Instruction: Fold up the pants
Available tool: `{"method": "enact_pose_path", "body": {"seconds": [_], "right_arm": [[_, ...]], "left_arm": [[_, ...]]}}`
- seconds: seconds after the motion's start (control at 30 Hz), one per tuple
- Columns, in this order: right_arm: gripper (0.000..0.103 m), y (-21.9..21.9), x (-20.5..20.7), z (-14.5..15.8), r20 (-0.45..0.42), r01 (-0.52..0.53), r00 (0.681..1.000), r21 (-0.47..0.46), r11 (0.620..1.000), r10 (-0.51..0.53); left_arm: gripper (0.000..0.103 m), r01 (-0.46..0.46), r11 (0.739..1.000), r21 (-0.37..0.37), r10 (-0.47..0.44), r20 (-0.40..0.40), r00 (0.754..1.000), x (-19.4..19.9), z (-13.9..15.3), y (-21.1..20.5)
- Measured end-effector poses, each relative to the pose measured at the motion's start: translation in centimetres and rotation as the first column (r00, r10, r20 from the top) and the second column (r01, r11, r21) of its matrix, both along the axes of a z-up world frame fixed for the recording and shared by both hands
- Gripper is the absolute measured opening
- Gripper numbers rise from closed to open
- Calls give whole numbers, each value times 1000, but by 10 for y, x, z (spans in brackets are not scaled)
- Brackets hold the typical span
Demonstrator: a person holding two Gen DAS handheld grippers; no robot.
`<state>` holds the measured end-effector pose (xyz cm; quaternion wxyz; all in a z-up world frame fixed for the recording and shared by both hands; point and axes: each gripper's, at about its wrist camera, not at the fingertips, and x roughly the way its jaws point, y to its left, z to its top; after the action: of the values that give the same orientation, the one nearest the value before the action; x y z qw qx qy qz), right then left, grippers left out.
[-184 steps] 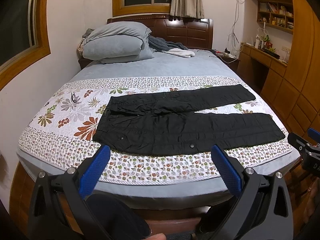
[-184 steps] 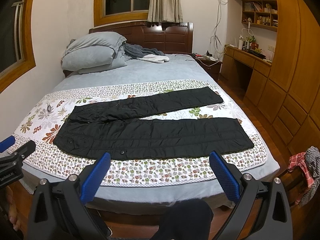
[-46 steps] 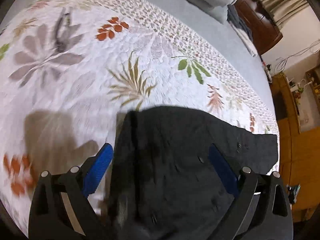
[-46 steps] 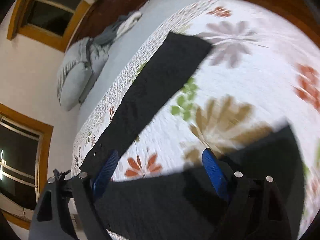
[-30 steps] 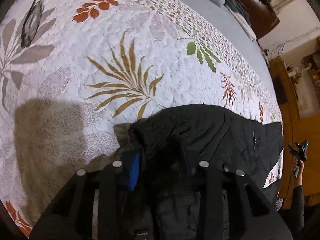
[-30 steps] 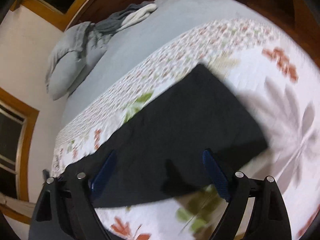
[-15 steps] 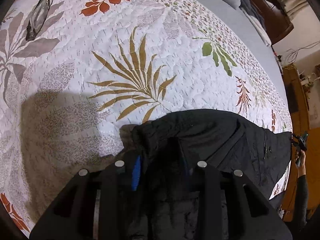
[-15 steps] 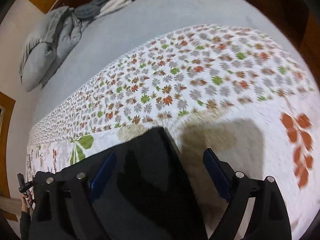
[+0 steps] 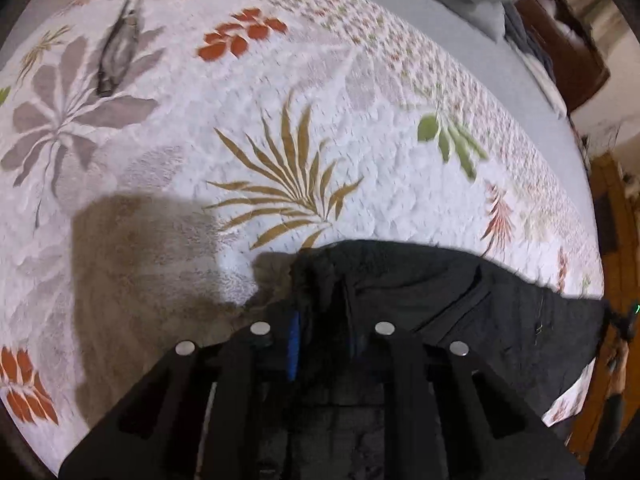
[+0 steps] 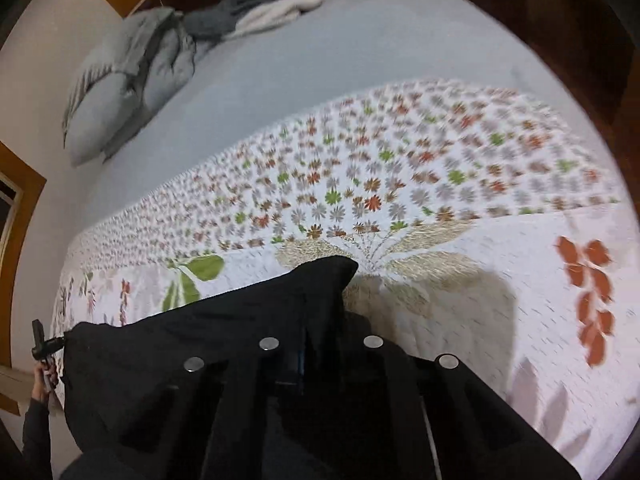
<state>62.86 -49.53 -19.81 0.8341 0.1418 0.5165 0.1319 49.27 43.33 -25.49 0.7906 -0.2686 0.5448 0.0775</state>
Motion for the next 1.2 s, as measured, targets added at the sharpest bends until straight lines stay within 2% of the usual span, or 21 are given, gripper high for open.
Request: {"method": "enact_pose_path", "body": {"seconds": [0.1, 0.33, 0.6, 0.9, 1.07, 1.2], "right_arm": [[9, -5, -15, 24, 21, 20, 1000, -8, 1000, -19], [6, -29, -79, 83, 94, 84, 992, -45, 995, -80], [2, -47, -171, 121, 167, 124, 979, -29, 992, -118], [1, -64, -290, 132, 246, 166, 953, 61, 984, -176], [1, -72, -337, 125, 251, 192, 945, 89, 977, -208], [1, -79, -369, 111, 244, 215, 940, 111, 970, -236]], "left_arm": [[15, -6, 1000, 15, 5, 29, 1000, -4, 16, -6], [15, 0, 1000, 12, -2, 135, 991, -22, 68, -13], [14, 36, 999, 16, -39, 236, 971, -69, 133, -27], [14, 64, 998, 30, -70, 311, 948, -146, 167, -40], [14, 74, 996, 53, -87, 339, 937, -187, 170, -47], [14, 68, 997, 33, -75, 354, 932, -219, 164, -47]]}}
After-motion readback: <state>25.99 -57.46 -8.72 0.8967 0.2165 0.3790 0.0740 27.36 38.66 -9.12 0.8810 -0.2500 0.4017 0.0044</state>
